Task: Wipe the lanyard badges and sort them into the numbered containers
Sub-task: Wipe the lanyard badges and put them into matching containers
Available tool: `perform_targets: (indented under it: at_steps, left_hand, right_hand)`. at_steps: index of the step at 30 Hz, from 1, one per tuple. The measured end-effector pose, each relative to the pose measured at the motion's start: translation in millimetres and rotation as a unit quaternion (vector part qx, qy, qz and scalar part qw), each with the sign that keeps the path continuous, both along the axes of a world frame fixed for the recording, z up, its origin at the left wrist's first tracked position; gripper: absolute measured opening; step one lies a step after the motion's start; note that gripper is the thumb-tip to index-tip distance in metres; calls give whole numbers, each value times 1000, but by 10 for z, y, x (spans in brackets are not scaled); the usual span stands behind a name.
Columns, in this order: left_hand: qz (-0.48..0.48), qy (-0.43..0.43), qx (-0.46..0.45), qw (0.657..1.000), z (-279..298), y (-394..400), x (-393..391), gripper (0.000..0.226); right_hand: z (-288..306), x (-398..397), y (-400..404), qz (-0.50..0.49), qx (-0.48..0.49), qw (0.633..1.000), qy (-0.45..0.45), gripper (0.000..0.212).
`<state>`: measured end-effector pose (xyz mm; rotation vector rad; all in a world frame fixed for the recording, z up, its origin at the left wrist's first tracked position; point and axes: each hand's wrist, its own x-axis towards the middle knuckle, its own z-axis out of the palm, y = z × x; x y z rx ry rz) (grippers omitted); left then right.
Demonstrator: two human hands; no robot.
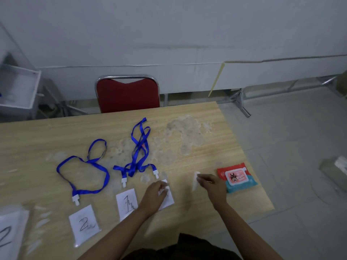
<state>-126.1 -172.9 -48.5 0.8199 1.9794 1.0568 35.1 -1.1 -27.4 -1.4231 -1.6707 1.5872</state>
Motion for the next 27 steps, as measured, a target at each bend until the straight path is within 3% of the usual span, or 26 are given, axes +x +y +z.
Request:
perform_targets:
  at_steps: [1, 3, 5, 8, 12, 15, 18, 22, 25, 27]
  left_hand:
    - [53, -107, 6, 993, 99, 93, 18, 17]
    - [128, -304, 1, 944, 266, 258, 32, 18]
    - [157, -409, 2, 899, 386, 350, 33, 23]
    - [169, -415, -10, 894, 422, 370, 39, 26]
    - [223, -336, -17, 915, 334, 277, 26, 19]
    - [259, -328, -3, 909, 285, 150, -14, 14]
    - [237, -363, 17, 901, 295, 23, -30, 10]
    - [176, -360, -21, 916, 293, -116, 45, 18]
    - [148, -394, -34, 907, 298, -192, 129, 16]
    - [138, -434, -40, 890, 292, -232, 169, 19]
  right_hand:
    - [35, -52, -12, -5, -79, 995, 58, 15]
    - [106, -143, -42, 11, -204, 970, 129, 21]
    - [152, -222, -77, 60, -262, 952, 145, 28]
    - [238, -325, -133, 115, -288, 942, 129, 31]
    - [301, -392, -146, 166, -281, 940, 99, 33]
    - [338, -409, -94, 200, -296, 931, 69, 33]
    - [332, -402, -22, 235, -377, 895, 48, 30]
    - [283, -355, -29, 257, -468, 845, -17, 22]
    - [241, -323, -44, 239, -506, 828, -39, 13]
    - [206, -295, -43, 247, -503, 826, -55, 20]
